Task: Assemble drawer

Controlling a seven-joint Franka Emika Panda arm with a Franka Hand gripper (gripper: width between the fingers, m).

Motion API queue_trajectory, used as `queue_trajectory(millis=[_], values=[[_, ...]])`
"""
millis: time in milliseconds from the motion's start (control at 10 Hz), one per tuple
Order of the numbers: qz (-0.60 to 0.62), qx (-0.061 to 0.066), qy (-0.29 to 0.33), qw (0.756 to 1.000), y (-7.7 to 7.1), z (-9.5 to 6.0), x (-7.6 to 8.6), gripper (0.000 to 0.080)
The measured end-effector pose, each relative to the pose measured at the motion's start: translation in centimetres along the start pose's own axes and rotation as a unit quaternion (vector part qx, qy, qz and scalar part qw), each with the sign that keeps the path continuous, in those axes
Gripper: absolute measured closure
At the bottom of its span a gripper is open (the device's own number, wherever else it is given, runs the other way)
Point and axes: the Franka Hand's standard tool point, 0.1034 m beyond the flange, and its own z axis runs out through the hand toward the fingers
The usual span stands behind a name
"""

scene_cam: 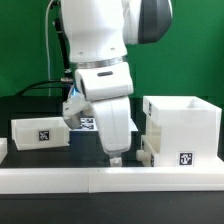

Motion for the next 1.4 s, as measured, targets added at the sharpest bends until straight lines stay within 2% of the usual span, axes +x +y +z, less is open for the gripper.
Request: queue_trajectory(millis=[100, 300, 500, 600, 700, 800, 1100, 1400], values=[[0.008, -0.012, -0.004, 1.000, -0.4, -0.6, -1.0, 0.0151], [0.040, -0.026, -0.014, 0.999, -2.9, -1.7, -2.6, 0.0151], [0.071, -0.030, -0.023, 0.997, -5.7, -2.8, -3.6, 0.0151], [0.078, -0.035, -0.027, 0.996, -6.7, -3.4, -4.2, 0.0151], [0.096, -0.028, -0.027, 0.995, -7.6, -3.4, -4.3, 0.0151], [0.110, -0.024, -0.027, 0.993, -7.7, -3.6, -4.2, 0.0151], [0.161, -0.025, -0.025, 0.986, -7.7, -3.5, -4.2, 0.0151], [0.258, -0.027, -0.021, 0.966, -7.7, -3.4, -4.2, 0.0151]])
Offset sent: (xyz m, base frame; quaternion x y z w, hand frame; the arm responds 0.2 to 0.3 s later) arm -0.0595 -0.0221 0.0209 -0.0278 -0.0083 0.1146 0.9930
